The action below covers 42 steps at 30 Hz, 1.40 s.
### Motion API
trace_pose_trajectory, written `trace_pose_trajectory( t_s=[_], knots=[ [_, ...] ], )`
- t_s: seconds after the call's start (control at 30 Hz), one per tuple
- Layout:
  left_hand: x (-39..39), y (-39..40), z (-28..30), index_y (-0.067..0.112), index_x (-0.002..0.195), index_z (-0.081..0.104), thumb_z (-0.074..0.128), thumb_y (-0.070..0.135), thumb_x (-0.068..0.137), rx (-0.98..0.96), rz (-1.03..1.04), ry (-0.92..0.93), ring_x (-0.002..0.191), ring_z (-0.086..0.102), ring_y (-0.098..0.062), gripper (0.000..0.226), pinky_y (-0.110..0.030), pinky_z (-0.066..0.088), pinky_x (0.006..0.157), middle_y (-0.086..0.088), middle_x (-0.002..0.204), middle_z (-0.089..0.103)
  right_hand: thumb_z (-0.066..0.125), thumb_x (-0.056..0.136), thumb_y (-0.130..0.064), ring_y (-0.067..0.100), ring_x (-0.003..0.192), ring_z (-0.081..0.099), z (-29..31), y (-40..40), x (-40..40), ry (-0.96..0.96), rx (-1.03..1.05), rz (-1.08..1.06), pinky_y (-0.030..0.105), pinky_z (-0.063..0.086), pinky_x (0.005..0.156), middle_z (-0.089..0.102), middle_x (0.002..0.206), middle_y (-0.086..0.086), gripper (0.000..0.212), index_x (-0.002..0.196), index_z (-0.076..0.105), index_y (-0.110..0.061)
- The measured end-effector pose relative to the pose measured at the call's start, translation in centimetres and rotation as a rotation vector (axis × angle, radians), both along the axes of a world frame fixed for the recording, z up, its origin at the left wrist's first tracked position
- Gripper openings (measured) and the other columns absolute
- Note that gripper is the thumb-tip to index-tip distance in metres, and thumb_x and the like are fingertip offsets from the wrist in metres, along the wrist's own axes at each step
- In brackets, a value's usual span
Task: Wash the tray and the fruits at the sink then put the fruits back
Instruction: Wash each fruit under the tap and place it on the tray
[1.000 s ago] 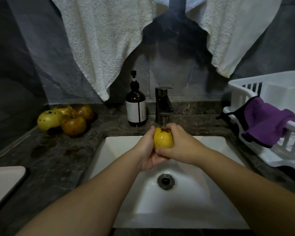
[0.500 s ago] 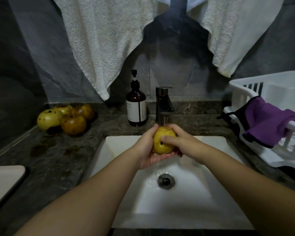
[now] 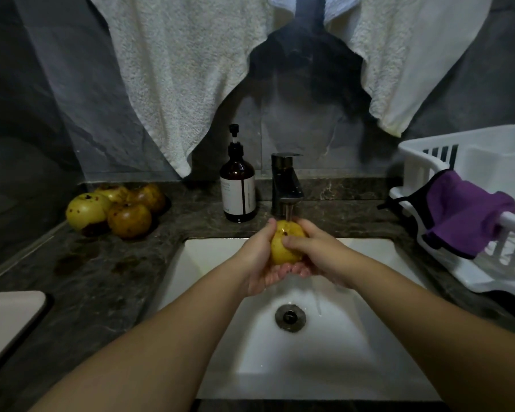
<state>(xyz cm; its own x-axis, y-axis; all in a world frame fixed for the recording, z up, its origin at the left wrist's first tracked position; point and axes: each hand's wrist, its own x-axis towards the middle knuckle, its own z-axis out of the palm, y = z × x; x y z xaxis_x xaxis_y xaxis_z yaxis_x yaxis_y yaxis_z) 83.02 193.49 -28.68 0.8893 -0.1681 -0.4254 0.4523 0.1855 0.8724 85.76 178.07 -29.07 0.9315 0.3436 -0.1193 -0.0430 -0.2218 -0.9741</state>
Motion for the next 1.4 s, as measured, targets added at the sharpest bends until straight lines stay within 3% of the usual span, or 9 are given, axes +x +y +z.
trace_pose_trajectory(
  t_s=[0.2,0.37,0.53,0.7,0.93,1.07,1.17,1.27,1.4],
  knots=[
    [0.1,-0.6,0.3,0.017,0.132,0.061,0.045,0.073,0.098,0.029,0.001,0.007,0.055,0.064,-0.014,0.068,-0.019,0.051,0.043,-0.011,0.074,0.069,0.069,0.088,-0.059,0.014,0.056,0.062,-0.1,0.3,0.1,-0.066,-0.062,-0.100,0.029,0.049,0.050,0.071,0.089,0.008,0.052,0.129,0.041,-0.044],
    [0.1,-0.5,0.1,0.019,0.135,0.061,0.045,0.071,0.100,0.051,0.025,0.026,0.056,0.056,-0.012,0.065,-0.018,0.048,0.041,-0.009,0.081,0.066,0.068,0.094,-0.046,0.019,0.061,0.065,-0.4,0.2,0.1,0.009,0.021,-0.040,0.029,0.049,0.051,0.070,0.104,0.015,0.055,0.142,0.042,-0.038],
    [0.2,-0.7,0.0,0.017,0.133,0.063,0.047,0.070,0.099,0.004,0.003,0.023,0.050,0.060,-0.013,0.066,-0.019,0.048,0.040,-0.010,0.079,0.067,0.075,0.085,-0.056,0.018,0.057,0.063,-0.4,0.2,0.1,-0.007,0.038,-0.103,0.028,0.048,0.049,0.074,0.083,0.007,0.048,0.124,0.049,-0.044],
    [0.4,-0.3,-0.3,0.018,0.135,0.062,0.048,0.070,0.099,0.017,0.018,0.044,0.050,0.057,-0.013,0.065,-0.019,0.048,0.040,-0.010,0.082,0.067,0.057,0.103,-0.037,0.022,0.061,0.065,-0.5,-0.4,0.1,0.133,0.190,0.006,0.032,0.053,0.058,0.070,0.108,0.021,0.034,0.135,0.048,-0.041],
    [0.6,-1.0,-0.7,0.021,0.127,0.063,0.045,0.076,0.097,0.092,0.006,0.017,0.051,0.056,-0.010,0.065,-0.020,0.048,0.040,-0.007,0.075,0.064,0.054,0.093,-0.068,0.015,0.048,0.056,-0.4,0.7,0.4,0.056,0.003,-0.139,0.023,0.040,0.044,0.067,0.089,0.011,0.038,0.121,0.051,-0.042],
    [0.7,-0.5,-0.7,0.022,0.124,0.063,0.044,0.074,0.098,0.033,0.030,0.040,0.049,0.054,-0.009,0.060,-0.018,0.047,0.040,-0.006,0.069,0.066,0.066,0.096,-0.046,0.016,0.055,0.058,-0.3,0.4,0.1,0.058,0.056,-0.044,0.028,0.045,0.047,0.067,0.099,0.016,0.046,0.136,0.044,-0.041],
    [0.7,-0.4,-0.8,0.021,0.119,0.063,0.044,0.073,0.099,0.037,0.048,0.061,0.048,0.054,-0.010,0.058,-0.019,0.046,0.039,-0.006,0.067,0.066,0.056,0.103,-0.034,0.017,0.056,0.061,-0.5,0.1,0.0,0.128,0.127,0.005,0.028,0.048,0.051,0.066,0.100,0.018,0.039,0.139,0.041,-0.040],
    [0.8,-0.9,-0.9,0.023,0.125,0.061,0.045,0.073,0.099,0.072,0.046,0.033,0.047,0.055,-0.010,0.059,-0.019,0.045,0.039,-0.005,0.072,0.064,0.046,0.105,-0.048,0.016,0.053,0.056,-0.6,0.2,0.1,0.129,0.124,-0.037,0.027,0.042,0.047,0.062,0.096,0.015,0.031,0.135,0.045,-0.039],
    [0.8,-1.0,-0.7,0.025,0.125,0.062,0.044,0.074,0.098,0.068,0.048,0.019,0.050,0.055,-0.009,0.059,-0.019,0.047,0.042,-0.005,0.074,0.064,0.056,0.095,-0.063,0.012,0.051,0.051,-0.4,0.7,0.4,0.062,0.058,-0.092,0.024,0.038,0.046,0.061,0.095,0.010,0.044,0.133,0.046,-0.044]
  ],
)
